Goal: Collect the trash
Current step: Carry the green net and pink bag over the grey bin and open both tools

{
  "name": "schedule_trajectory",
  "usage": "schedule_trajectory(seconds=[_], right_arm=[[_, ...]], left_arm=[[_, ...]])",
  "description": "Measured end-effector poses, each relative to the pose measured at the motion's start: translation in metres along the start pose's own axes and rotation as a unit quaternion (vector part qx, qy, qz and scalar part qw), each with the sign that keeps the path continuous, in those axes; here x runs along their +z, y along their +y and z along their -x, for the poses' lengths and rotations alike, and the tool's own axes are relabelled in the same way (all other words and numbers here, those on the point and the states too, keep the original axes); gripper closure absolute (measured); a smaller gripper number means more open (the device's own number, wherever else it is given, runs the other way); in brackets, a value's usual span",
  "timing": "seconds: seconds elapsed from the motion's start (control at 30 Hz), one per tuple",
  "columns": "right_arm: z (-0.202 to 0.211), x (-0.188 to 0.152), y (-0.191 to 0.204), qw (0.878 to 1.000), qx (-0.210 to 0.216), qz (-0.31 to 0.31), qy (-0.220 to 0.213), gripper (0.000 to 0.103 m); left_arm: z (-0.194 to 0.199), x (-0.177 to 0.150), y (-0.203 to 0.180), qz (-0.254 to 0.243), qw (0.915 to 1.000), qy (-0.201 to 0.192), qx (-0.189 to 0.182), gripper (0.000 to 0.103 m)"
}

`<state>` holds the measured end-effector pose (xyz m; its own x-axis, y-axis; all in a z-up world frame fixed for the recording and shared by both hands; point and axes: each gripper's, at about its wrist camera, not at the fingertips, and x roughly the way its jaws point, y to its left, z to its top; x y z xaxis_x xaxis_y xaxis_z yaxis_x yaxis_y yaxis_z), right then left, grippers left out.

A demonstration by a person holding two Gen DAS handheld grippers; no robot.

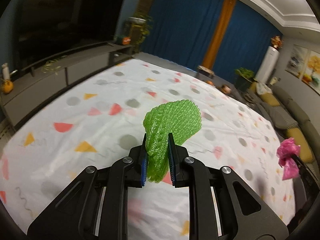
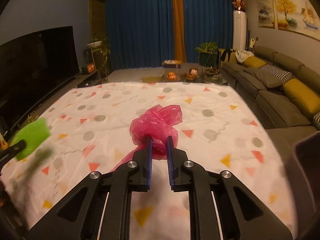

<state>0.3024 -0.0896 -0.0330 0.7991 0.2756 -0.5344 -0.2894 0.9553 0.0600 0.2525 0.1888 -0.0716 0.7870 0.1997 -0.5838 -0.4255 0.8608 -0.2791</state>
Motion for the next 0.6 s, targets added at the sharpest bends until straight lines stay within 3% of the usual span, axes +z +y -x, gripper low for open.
schedule_trajectory(seconds=[0.3, 0.6], right_arm=[[0.097, -0.027, -0.04, 0.999, -0.012, -0.016, -0.047, 0.089], [0.15, -0.058, -0.085, 0.996, -0.036, -0.049, -0.066, 0.089]], left_arm=[[0.035, -0.022, -0.064, -0.072, 0.9951, 0.003, -0.068, 0.086], [0.086, -0.052, -0.14, -0.134, 0.977, 0.015, -0.165, 0.086]])
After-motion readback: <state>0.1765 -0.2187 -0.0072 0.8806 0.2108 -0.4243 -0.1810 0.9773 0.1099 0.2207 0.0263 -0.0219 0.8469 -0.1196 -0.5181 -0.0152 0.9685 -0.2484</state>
